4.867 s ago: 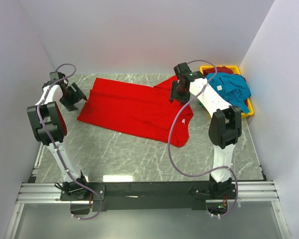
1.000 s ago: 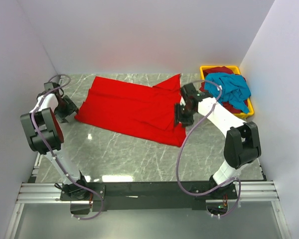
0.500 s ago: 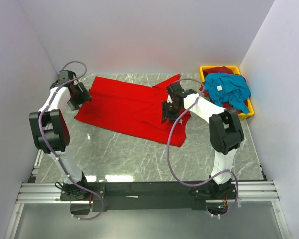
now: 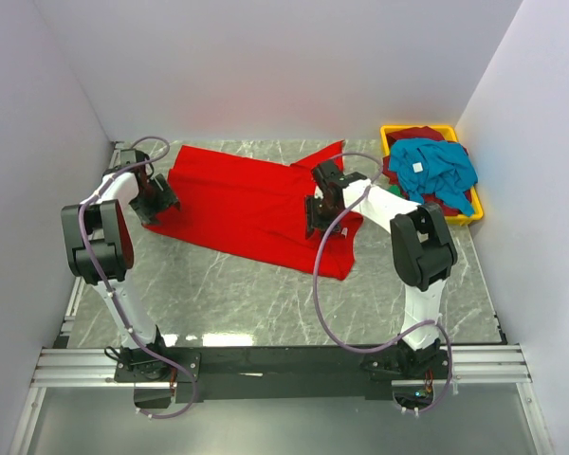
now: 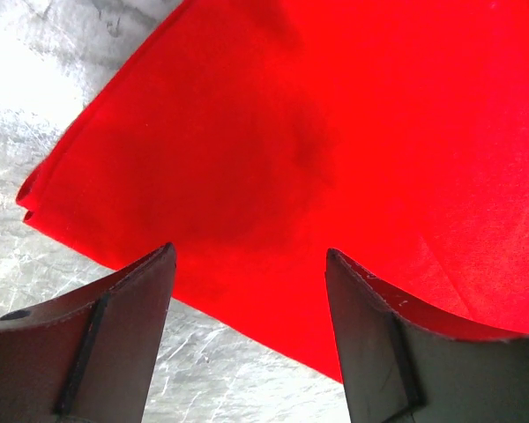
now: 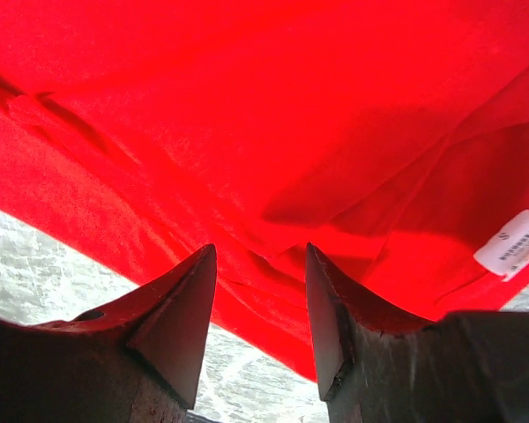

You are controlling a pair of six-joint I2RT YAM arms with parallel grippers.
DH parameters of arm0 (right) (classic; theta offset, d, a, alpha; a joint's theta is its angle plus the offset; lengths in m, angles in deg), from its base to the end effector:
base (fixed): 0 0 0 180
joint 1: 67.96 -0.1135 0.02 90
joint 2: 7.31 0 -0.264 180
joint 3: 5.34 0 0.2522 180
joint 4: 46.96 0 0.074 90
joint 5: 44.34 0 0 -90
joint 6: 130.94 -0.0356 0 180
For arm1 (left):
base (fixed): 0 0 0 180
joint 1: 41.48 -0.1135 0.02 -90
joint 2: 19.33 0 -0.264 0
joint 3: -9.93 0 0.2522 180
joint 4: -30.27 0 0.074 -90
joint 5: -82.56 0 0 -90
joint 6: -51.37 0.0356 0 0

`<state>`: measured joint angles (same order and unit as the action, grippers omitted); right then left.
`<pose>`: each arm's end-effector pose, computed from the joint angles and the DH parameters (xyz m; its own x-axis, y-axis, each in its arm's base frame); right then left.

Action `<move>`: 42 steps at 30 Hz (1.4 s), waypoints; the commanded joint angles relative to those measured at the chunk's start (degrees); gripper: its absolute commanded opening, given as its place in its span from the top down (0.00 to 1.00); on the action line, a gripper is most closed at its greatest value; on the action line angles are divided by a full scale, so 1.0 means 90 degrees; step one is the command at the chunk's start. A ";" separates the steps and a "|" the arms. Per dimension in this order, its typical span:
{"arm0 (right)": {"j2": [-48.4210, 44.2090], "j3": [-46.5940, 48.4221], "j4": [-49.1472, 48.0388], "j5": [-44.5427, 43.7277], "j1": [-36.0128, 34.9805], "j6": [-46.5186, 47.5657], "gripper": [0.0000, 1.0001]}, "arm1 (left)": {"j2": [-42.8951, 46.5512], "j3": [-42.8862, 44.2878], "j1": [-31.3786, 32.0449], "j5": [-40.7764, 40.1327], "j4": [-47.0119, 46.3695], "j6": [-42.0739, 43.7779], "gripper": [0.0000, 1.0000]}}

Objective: Fold and stack the t-shirts
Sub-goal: Fold the tshirt

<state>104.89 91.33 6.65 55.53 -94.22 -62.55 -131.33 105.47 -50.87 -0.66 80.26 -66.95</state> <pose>0.3574 0.1832 0.1885 -0.9598 -0.0689 -0.2721 -0.1475 0.9486 0.2801 0.3997 0.0618 0.1866 -0.7414 -0.6001 -0.3004 -0.5307 0.7983 -0.2848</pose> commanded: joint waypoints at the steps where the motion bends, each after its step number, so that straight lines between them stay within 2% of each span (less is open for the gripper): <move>1: -0.0065 -0.0072 -0.0131 -0.0110 -0.0129 -0.0089 0.48 | 0.0102 -0.0043 -0.0002 0.0115 -0.0158 0.0002 0.26; 20: 0.0277 -0.0179 0.0025 -0.0511 -0.0315 -0.0304 0.53 | 0.0160 -0.0043 -0.0002 0.0154 -0.0129 0.0129 0.26; 27: 0.0316 -0.0336 -0.0063 -0.0374 -0.0315 -0.0334 0.67 | 0.0199 -0.0082 -0.0012 0.0164 -0.0158 0.0129 0.26; 30: 0.0287 -0.0384 -0.0063 -0.0325 -0.0315 -0.0334 0.78 | 0.0218 -0.0121 -0.0012 0.0154 -0.0178 0.0129 0.26; 33: 0.0238 -0.0394 -0.0034 -0.0325 -0.0305 -0.0344 0.85 | 0.0267 -0.0180 -0.0012 0.0164 -0.0197 0.0119 0.26; 36: 0.0151 -0.0326 0.0073 -0.0354 -0.0305 -0.0363 0.89 | 0.0287 -0.0209 -0.0021 0.0164 -0.0207 0.0119 0.26; 42: 0.0052 0.0113 0.0512 -0.0569 -0.0315 -0.0353 0.90 | 0.0287 -0.0219 -0.0031 0.0154 -0.0207 0.0138 0.26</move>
<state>107.14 89.45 7.22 52.73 -96.60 -65.63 -131.33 103.55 -50.89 0.26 79.10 -66.73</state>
